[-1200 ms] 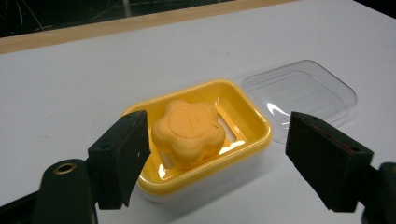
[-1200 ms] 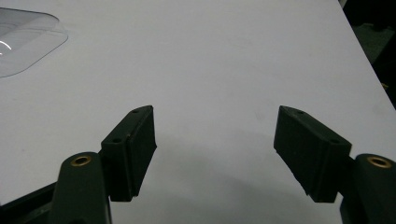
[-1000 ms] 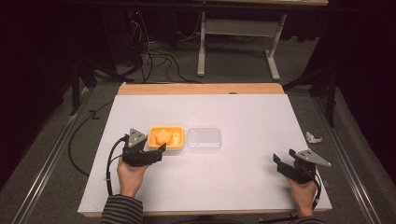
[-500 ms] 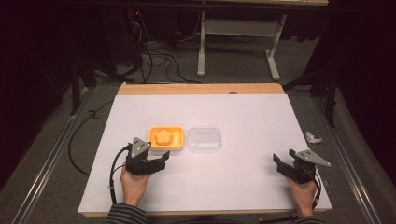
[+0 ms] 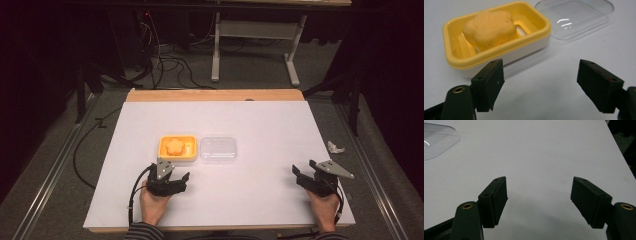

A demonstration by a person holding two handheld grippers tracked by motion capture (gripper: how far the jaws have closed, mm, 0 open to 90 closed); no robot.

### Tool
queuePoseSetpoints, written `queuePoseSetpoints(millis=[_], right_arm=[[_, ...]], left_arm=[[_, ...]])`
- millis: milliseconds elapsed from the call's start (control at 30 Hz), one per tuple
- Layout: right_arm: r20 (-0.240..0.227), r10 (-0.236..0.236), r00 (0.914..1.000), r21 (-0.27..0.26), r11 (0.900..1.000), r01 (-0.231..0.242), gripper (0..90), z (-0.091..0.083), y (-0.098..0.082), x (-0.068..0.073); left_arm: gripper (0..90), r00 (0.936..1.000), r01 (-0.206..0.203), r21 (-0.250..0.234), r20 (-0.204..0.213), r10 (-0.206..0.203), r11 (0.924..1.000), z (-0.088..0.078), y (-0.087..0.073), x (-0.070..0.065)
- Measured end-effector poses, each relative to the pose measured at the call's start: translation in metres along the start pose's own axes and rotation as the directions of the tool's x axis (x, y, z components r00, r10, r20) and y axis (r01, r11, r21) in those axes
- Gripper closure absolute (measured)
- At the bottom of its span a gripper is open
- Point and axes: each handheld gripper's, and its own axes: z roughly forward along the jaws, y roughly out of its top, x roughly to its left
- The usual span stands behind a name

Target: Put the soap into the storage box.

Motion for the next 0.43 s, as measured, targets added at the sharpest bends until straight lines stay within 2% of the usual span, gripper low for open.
queuePoseSetpoints(millis=[33,100,200,300,433], right_arm=[[0.001,0.0,1.0,0.0,1.0,0.0,29.8,0.0,0.0,-0.0001],[0.0,-0.001,1.0,0.001,1.0,0.001,29.8,0.0001,0.0,0.0],[0.001,0.002,1.0,0.001,1.0,-0.002,29.8,0.0001,0.0,0.0],[0.0,0.003,1.0,0.003,1.0,-0.003,29.7,0.0002,0.0,0.0],[0.0,0.0,1.0,0.001,1.0,0.0,29.7,0.0001,0.0,0.0001]], left_arm=[[22.0,0.9997,-0.019,0.02,-0.018,0.019,0.9996,0.0044,-0.0026,-0.0015],[22.0,0.9991,-0.037,0.023,-0.02,0.037,0.9991,0.0069,-0.0037,-0.0041],[22.5,0.9992,-0.035,0.023,-0.019,0.036,0.9991,0.0091,-0.005,-0.0059],[22.6,0.9998,-0.017,0.014,-0.008,0.017,0.9998,0.0085,-0.0053,-0.0038],[22.8,0.9998,-0.019,0.02,-0.006,0.019,0.9996,0.0089,-0.0051,-0.0039]])
